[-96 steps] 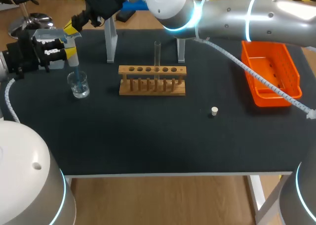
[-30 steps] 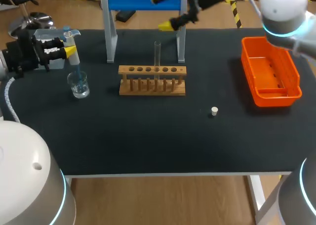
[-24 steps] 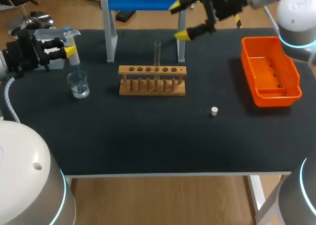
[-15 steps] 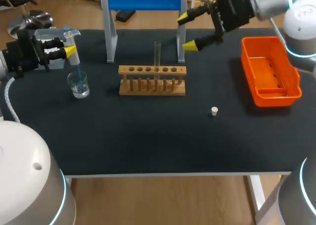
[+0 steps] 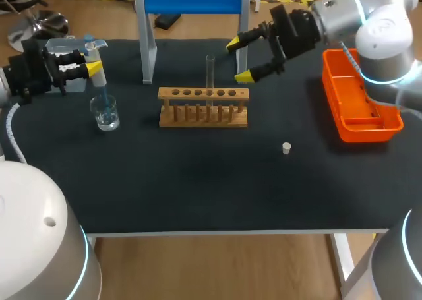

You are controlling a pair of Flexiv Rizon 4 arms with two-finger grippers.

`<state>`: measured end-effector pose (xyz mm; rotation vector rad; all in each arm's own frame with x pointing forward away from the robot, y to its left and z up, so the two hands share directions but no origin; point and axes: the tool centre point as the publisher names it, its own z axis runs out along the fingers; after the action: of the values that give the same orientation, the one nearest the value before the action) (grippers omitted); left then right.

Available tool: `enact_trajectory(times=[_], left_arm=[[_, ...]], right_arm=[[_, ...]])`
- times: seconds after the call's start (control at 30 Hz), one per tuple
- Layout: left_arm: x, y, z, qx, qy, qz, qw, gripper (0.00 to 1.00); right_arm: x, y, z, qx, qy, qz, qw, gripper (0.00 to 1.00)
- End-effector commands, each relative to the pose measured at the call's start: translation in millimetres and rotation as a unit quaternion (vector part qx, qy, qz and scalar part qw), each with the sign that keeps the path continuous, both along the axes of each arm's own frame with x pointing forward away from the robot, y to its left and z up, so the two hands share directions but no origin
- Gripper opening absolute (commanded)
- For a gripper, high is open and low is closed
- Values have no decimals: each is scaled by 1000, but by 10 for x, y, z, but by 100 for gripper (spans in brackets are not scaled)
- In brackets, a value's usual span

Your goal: Invert the test tube, pick up the pipette, mount the tip to pipette, aspirate from beaker and dispense into the tube, eject the tip, return the pipette, and cap with the stopper.

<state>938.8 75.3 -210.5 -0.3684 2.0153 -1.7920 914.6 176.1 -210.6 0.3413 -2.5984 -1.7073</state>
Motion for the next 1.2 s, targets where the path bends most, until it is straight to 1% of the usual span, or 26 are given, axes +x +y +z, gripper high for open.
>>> enact_trajectory(times=[0.03,0.57,0.83,1.07,1.2], left_arm=[[-2,1,5,1,0,0,1000,0],[-2,1,5,1,0,0,1000,0],[-2,1,5,1,0,0,1000,0],[-2,1,5,1,0,0,1000,0],[-2,1,5,1,0,0,1000,0]], right_arm=[[92,42,-66,-3,6,4,1000,100],[282,103,-256,-21,18,3,1000,100],[337,183,-459,-38,24,6,999,100],[392,282,-573,-44,28,5,999,100],[389,337,-639,-64,23,12,998,100]])
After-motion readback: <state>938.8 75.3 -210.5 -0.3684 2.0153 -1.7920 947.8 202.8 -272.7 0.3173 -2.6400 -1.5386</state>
